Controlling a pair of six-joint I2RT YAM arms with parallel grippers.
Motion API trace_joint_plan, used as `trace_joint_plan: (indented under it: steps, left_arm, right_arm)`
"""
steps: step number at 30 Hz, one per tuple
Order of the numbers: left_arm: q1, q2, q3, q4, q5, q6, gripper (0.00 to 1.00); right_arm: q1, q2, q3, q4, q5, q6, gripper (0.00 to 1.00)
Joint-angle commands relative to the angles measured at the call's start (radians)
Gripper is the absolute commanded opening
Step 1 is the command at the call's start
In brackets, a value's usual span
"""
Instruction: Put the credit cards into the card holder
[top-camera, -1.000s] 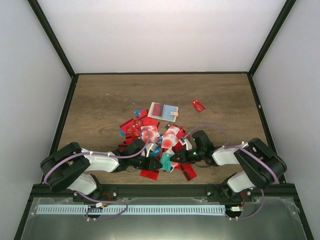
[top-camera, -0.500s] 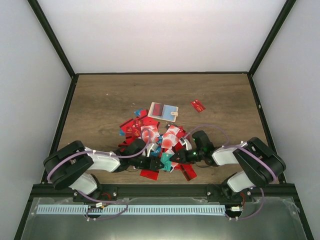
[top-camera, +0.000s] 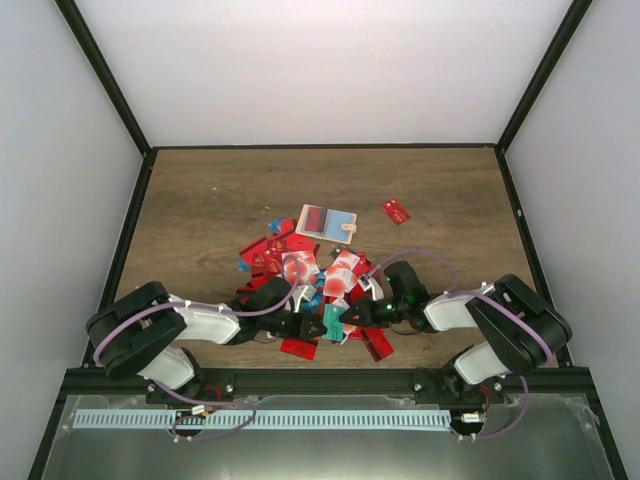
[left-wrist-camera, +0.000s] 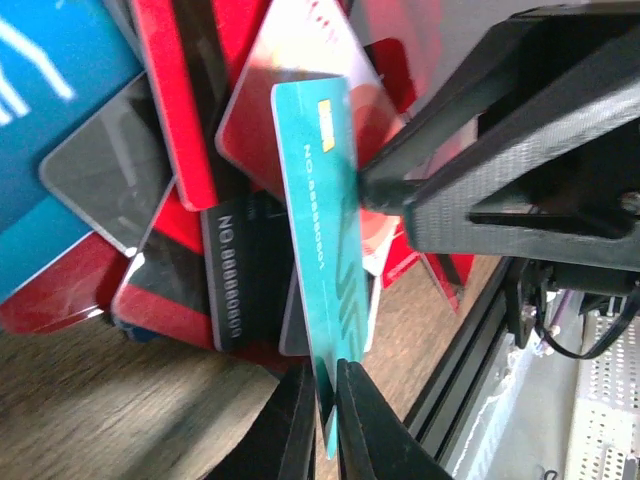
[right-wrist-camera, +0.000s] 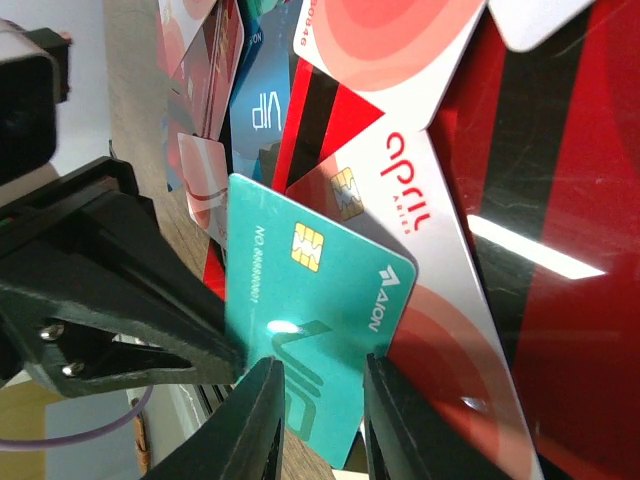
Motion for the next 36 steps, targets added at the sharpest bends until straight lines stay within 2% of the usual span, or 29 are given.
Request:
trace_joint_plan:
  steps: [1,14,24,26,28,32,36]
  left_arm:
    - [-0.005,-0.053,-0.006,0.010,-0.021,-0.006,0.09]
    - [-0.005,0.026,0.026,0.080,0.001,-0.009,0.14]
    - [-0.004,0.035,0.042,0.094,-0.011,-0.006,0.13]
    - [-0.004,0.042,0.048,0.095,-0.012,-0.006,0.11]
    - [-0.005,0.053,0.055,0.089,-0.015,-0.002,0.05]
    - [-0.004,0.035,0.072,0.028,-0.037,0.020,0.04]
    - [-0.002,-0.044,0.123,-0.159,-0.146,0.110,0.04]
  right_arm:
    - [0.012,0.016,-0.018,-0.034,0.041,-0.004,0.25]
    - [0.012,0.012,-0.019,-0.035,0.038,-0.007,0.25]
    - [0.012,0.011,-0.021,-0.034,0.035,-0.011,0.25]
    - [0.012,0.008,-0.021,-0.034,0.035,-0.011,0.25]
    - [0.012,0.005,-0.021,-0.037,0.037,-0.012,0.25]
    - [0.012,-0.035,-0.025,-0.035,0.064,-0.003,0.24]
    - [0.012,-0.103,0.008,-0.079,0.088,-0.010,0.25]
